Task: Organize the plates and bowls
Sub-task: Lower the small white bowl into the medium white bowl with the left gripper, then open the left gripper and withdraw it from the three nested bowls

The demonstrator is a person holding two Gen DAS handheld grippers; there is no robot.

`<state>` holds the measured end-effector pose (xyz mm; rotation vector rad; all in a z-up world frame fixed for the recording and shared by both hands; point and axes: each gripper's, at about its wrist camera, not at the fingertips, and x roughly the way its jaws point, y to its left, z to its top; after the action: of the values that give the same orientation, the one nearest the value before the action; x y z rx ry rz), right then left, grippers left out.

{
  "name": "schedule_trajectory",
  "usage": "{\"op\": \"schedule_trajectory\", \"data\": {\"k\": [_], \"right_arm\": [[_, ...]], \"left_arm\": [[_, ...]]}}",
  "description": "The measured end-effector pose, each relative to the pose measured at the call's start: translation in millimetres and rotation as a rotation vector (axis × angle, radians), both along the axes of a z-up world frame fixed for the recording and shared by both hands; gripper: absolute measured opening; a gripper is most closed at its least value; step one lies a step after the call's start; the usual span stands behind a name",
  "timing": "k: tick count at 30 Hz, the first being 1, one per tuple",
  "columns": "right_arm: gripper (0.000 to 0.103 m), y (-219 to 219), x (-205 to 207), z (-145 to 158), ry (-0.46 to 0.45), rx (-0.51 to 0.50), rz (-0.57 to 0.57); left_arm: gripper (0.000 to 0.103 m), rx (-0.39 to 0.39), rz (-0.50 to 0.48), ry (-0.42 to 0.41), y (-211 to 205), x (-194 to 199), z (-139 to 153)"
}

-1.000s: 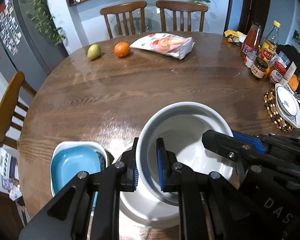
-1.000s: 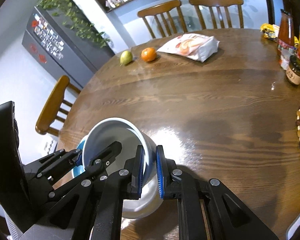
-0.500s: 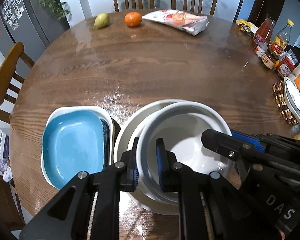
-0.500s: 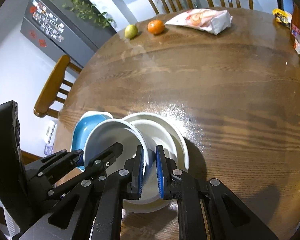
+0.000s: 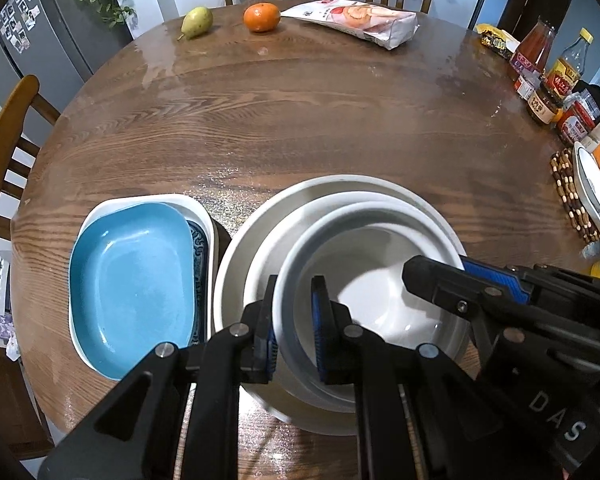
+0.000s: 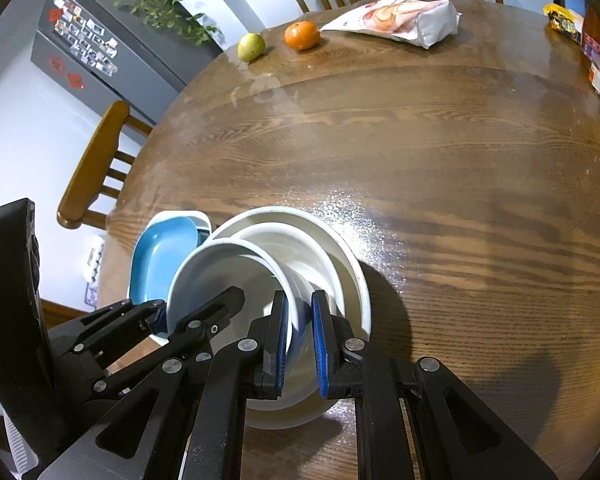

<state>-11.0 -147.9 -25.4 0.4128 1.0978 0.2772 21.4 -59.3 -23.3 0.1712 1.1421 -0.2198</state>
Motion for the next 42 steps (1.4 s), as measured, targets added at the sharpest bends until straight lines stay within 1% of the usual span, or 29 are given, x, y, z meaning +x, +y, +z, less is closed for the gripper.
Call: {"op": "schedule_trajectory", "data": {"k": [17, 42], "right_arm": [[0.014, 4.0, 4.3, -3.0, 0.009, -0.043, 0.015], [0.014, 7.5, 3.8, -3.7, 0.004, -0.078, 0.027]], "left_arm": [[0.012, 0.014, -0.014, 0.023, -3.7, 5.8, -6.7], [0.012, 0.032, -0.032, 0.013, -4.8, 5.5, -9.5]]}}
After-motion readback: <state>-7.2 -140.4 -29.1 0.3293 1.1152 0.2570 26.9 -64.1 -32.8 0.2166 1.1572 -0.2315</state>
